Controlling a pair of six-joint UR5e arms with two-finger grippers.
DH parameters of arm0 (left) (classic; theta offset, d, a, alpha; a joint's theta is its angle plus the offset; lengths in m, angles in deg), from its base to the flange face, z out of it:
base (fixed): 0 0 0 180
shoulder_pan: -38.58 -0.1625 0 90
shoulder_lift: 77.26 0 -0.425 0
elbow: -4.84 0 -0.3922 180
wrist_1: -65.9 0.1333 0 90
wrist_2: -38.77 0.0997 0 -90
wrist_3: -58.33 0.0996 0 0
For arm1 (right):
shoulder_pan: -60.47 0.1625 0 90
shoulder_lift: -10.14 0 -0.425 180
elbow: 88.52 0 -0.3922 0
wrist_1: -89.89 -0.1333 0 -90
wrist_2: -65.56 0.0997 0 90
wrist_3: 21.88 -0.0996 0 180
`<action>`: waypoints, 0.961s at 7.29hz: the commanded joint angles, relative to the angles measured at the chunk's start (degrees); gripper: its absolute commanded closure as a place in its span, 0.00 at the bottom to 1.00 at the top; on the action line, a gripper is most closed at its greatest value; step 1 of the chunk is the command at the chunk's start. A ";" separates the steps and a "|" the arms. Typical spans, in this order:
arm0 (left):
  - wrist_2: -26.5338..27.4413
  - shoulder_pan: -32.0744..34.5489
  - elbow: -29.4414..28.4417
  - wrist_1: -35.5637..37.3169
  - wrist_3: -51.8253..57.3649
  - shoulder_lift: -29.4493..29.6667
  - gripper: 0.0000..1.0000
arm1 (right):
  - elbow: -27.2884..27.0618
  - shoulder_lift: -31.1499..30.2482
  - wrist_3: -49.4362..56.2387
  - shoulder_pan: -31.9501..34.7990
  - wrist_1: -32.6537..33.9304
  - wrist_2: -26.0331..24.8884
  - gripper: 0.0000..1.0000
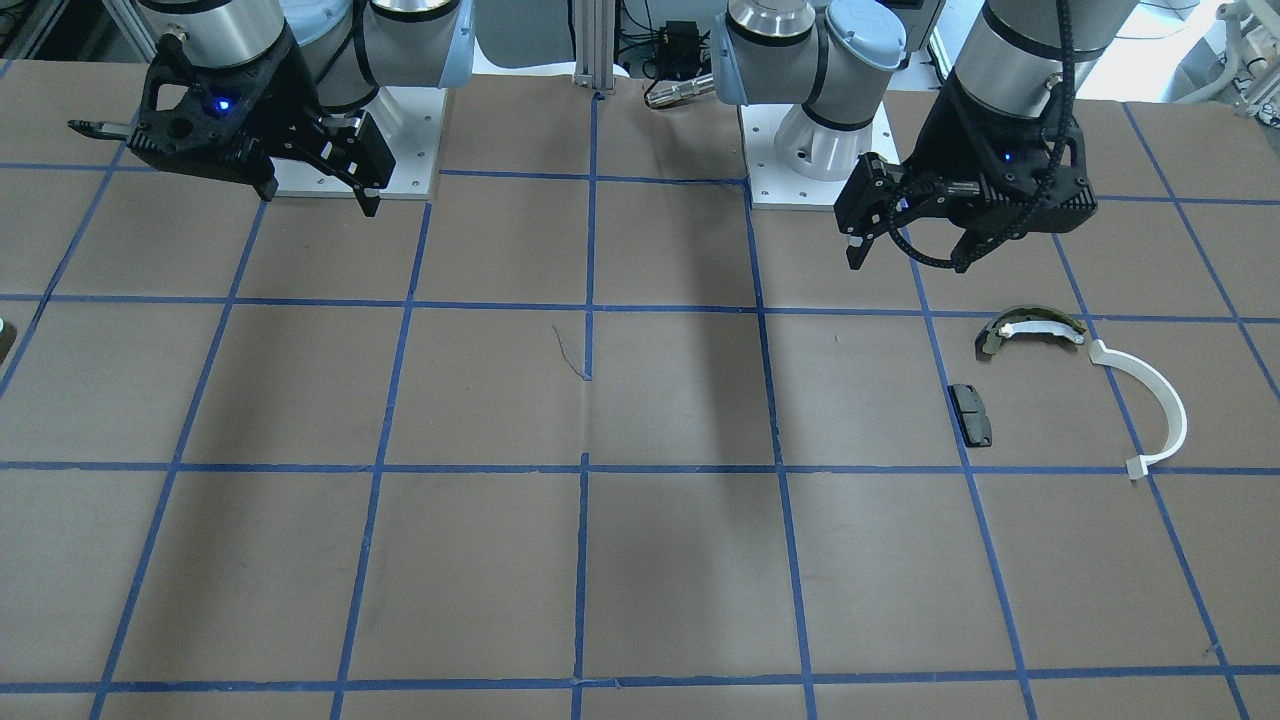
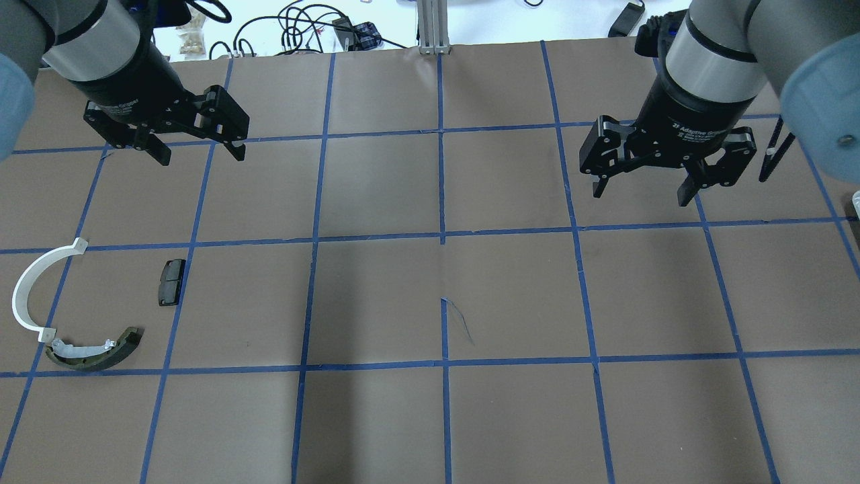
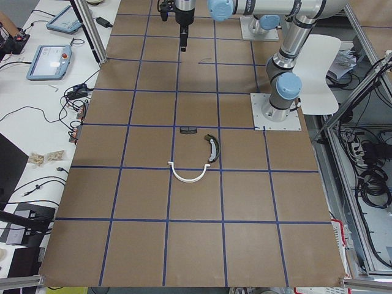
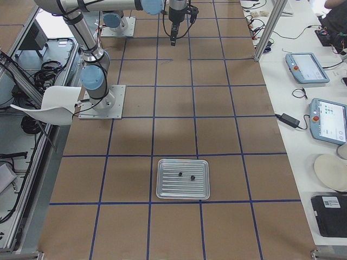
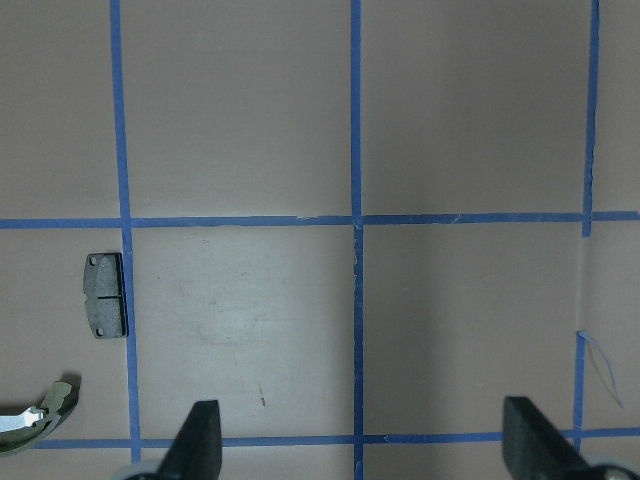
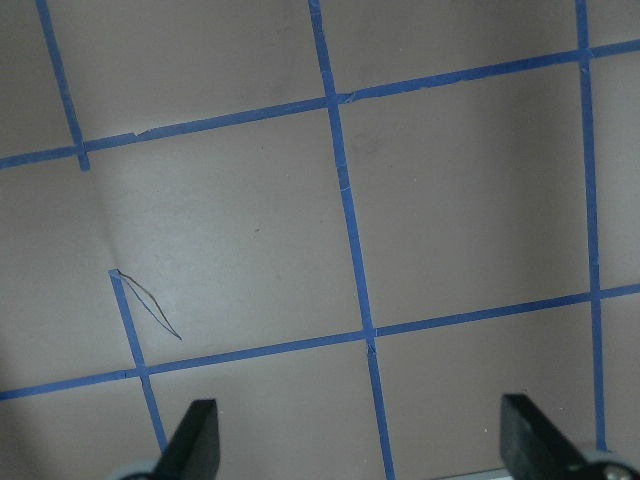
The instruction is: Place bearing gear from tray to pile
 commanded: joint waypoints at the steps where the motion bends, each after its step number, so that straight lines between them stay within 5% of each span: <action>1: 0.00 0.00 0.00 0.02 0.00 0.00 0.00 | 0.03 0.01 0.10 -0.04 0.18 0.00 0.00; 7: 0.00 -0.18 0.00 1.86 -0.17 0.53 0.00 | 0.11 0.01 2.65 -1.01 0.09 -0.53 0.00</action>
